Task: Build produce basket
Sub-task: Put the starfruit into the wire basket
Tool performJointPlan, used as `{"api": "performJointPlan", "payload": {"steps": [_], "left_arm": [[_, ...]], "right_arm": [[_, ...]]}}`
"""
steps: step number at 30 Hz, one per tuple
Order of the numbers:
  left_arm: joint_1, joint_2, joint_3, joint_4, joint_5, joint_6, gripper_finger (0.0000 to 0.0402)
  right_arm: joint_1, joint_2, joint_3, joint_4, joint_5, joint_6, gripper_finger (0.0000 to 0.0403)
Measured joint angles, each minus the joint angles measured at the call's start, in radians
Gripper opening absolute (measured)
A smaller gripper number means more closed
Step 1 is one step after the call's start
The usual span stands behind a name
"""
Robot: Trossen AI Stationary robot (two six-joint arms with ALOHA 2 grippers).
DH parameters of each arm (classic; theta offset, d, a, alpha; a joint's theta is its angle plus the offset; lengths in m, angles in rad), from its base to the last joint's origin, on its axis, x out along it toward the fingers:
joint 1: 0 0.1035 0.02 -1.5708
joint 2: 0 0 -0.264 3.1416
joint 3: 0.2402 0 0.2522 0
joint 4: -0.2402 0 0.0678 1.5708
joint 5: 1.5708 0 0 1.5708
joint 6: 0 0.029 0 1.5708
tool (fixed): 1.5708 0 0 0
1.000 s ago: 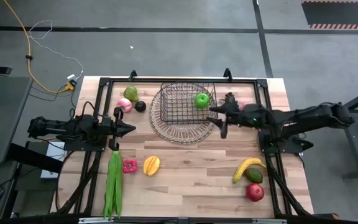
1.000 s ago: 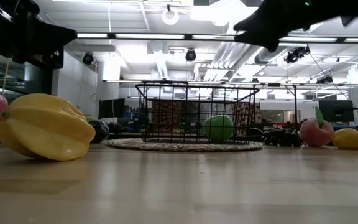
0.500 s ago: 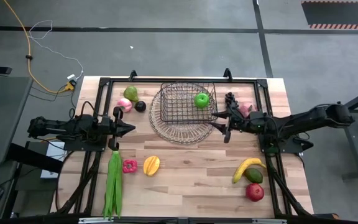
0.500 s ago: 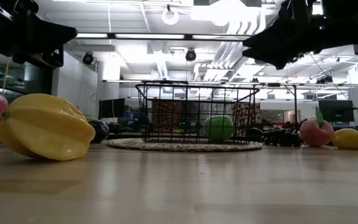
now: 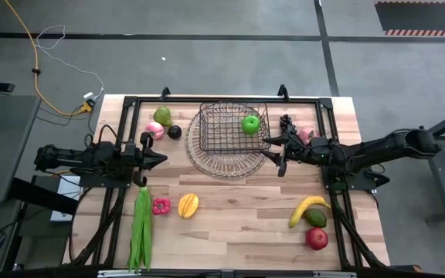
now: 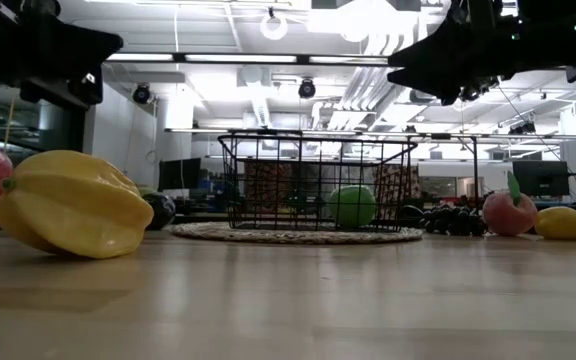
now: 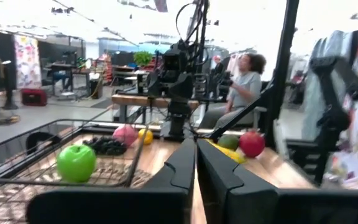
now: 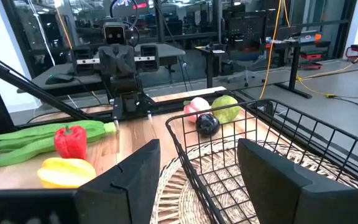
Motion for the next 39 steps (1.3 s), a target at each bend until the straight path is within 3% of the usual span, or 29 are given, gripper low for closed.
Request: {"api": "performJointPlan", "payload": {"steps": [7,13,21,26,31,35,39], "left_arm": [[-0.047,0.082,0.0,0.154,0.034,-0.084,0.0113],[-0.128,0.265,0.005,0.298,-0.033,-0.085,0.0201],[-0.214,0.613,0.185,0.318,-0.052,-0.043,0.0242],[-0.26,0.827,0.356,0.139,-0.138,-0.124,0.0241],[-0.286,0.982,0.543,-0.231,-0.155,-0.439,0.0236],[-0.301,1.092,0.662,-0.484,-0.113,-0.754,0.0229],[-0.318,1.192,0.712,-0.536,-0.024,-0.895,0.0223]], "right_arm": [[0.0,0.0,0.0,0.0,0.0,0.0,0.0206],[0.0,0.0,0.001,0.0,0.0,0.0,0.0206],[0.0,0.0,0.002,0.0,0.0,0.0,0.0206],[0.0,0.0,0.002,-0.002,0.0,0.017,0.0206],[0.0,0.001,0.002,-0.028,0.0,0.025,0.0206],[0.0,0.001,0.002,-0.03,0.0,0.033,0.0206],[0.0,0.001,0.002,-0.03,0.0,0.053,0.0206]]}}
